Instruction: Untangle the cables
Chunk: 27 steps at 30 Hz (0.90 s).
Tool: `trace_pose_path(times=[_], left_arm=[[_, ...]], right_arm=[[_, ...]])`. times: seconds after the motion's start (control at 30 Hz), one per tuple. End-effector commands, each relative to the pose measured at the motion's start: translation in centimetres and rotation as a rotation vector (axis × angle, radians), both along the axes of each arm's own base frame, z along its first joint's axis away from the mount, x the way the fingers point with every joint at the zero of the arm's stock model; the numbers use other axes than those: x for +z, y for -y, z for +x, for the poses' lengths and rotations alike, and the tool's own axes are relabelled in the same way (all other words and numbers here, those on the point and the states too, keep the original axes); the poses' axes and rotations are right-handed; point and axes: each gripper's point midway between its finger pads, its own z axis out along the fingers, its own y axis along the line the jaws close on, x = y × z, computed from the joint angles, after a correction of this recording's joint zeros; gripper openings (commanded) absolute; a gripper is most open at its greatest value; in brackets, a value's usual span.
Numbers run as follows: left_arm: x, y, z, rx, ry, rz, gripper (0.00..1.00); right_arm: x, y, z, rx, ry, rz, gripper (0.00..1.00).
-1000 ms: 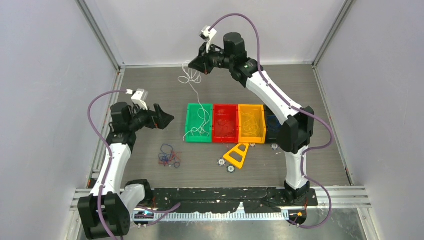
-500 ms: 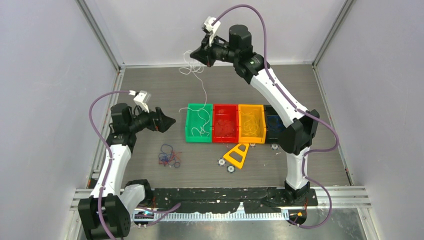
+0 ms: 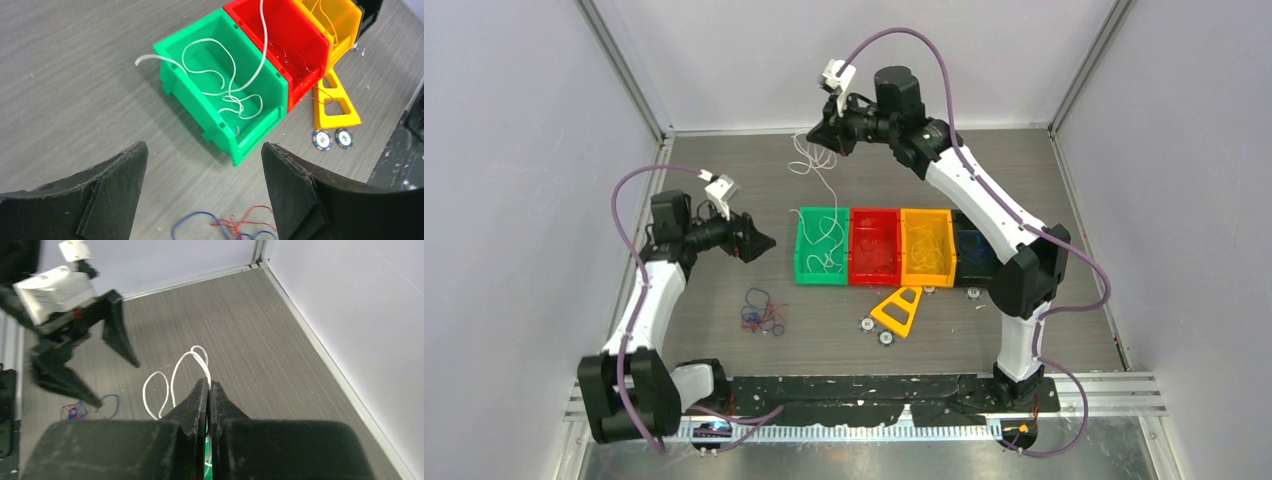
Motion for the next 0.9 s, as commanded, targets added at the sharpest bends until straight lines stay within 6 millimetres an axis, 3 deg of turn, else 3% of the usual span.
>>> trace_pose_path(times=[0.0, 0.13, 0.3, 0.43, 0.6, 0.77, 0.87], left_arm=[[1.8, 0.1, 2.1, -0.212, 0.162, 0.125, 0.83], [2.2, -0.3, 4.8, -0.161, 0.091, 0.059, 0.8], [1.8, -0.8, 6.6, -0.036, 0.045, -0.002, 0.8], [0.3, -1.4, 6.8, 0.044, -0.022, -0.017, 0.8], [-0.4, -2.3, 7.1, 0.142, -0.151, -0.157, 0.79], [0.1, -2.1, 6.5, 0.15, -0.146, -0.201, 0.79], [0.3, -2.0, 6.0, 0.145, -0.137, -0.199, 0.79]], right_arm=[[4.2, 1.3, -3.4, 0.047, -0.012, 0.08, 0.05], [-0.1, 0.9, -4.1, 0.053, -0.137, 0.039, 0.06], [-4.9, 0.2, -4.8, 0.04, -0.13, -0.076, 0.05], [-8.9, -0.9, -5.2, 0.014, -0.095, -0.199, 0.05], [-14.4, -3.4, -5.9, 0.007, -0.158, -0.285, 0.05], [-20.0, -3.2, -4.2, -0.048, -0.138, -0.39, 0.06], [-21.6, -2.9, -3.3, -0.061, -0.075, -0.415, 0.05]])
